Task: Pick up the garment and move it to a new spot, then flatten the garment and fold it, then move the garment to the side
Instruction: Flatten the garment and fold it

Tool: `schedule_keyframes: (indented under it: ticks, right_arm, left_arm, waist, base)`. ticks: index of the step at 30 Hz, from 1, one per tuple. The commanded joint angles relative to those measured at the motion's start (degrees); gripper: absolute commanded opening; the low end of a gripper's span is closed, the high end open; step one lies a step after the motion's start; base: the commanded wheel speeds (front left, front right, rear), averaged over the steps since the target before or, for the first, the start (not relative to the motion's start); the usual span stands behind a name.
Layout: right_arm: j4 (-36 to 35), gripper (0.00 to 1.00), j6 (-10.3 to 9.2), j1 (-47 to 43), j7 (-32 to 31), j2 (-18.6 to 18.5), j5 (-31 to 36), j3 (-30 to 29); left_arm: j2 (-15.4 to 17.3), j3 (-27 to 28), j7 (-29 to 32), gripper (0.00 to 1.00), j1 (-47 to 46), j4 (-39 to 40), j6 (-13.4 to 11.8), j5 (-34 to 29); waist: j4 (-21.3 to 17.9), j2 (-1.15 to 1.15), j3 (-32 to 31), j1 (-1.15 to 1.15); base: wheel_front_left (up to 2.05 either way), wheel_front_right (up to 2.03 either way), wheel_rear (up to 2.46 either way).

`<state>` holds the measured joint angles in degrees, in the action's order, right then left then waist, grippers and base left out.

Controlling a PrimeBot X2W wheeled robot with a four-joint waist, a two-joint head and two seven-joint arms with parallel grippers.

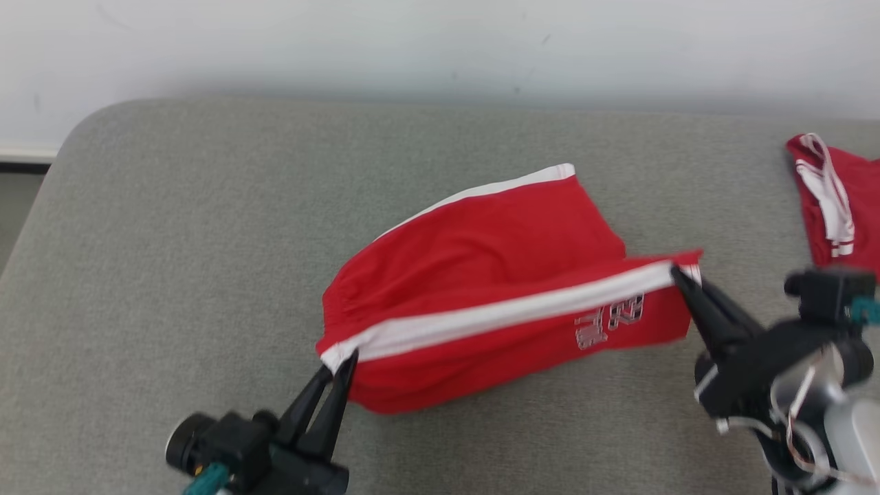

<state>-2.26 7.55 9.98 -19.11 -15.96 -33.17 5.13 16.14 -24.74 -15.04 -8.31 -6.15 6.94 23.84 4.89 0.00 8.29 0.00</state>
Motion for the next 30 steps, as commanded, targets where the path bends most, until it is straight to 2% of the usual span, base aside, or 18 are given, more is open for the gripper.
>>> schedule_keyframes:
  ticks: [1, 7, 15, 22, 28, 29, 30]
  right_arm:
    - [2.3, 0.00, -0.17, 4.0, -0.4, -0.6, -0.2, 0.8]
    - [13.9, 0.00, -0.17, 18.5, -0.5, -2.2, 0.4, 2.9]
    - [31.7, 0.00, -0.17, 34.5, 2.5, -1.3, 1.5, 5.4]
    - [46.0, 0.00, -0.17, 44.7, 5.7, 0.0, 4.1, 7.7]
    - [54.7, 0.00, -0.17, 49.8, 8.9, 1.1, 5.4, 9.7]
    - [55.5, 0.46, -0.17, 50.4, 9.7, 1.2, 5.6, 10.2]
    - [56.4, 1.00, -0.17, 50.8, 10.2, 1.4, 5.6, 10.8]
  left_arm:
    - [-0.5, -0.3, -0.2, 0.00, -2.7, -1.1, 0.1, -0.3]
    - [-3.1, -0.3, -0.2, 0.00, -10.9, -5.5, 0.5, 0.7]
    - [-5.4, -1.4, -0.2, 0.00, -19.8, -11.7, 0.4, 1.9]
    - [-6.5, -2.9, -0.2, 0.00, -26.0, -16.7, 0.4, 3.3]
    - [-7.2, -4.1, -0.2, 0.00, -28.4, -20.4, 0.5, 4.2]
    - [-7.2, -4.3, -0.2, 0.31, -28.8, -20.8, 0.5, 4.1]
    - [-7.2, -4.3, -0.2, 0.91, -29.1, -21.3, 0.5, 3.8]
  waist:
    - [2.1, 0.00, 2.1, 0.00]
    - [4.9, 0.00, 5.6, 0.00]
    - [7.2, 0.00, 10.1, 0.00]
    - [8.4, 0.00, 13.1, 0.00]
    - [8.7, 0.00, 13.8, 0.00]
    - [8.7, 0.00, 13.8, 0.00]
    - [8.6, 0.00, 13.7, 0.00]
  base:
    - [0.00, 0.00, 0.00]
    - [0.00, 0.00, 0.00]
    - [0.00, 0.00, 0.00]
    - [0.00, 0.00, 0.00]
    - [0.00, 0.00, 0.00]
    - [0.00, 0.00, 0.00]
    - [0.00, 0.00, 0.00]
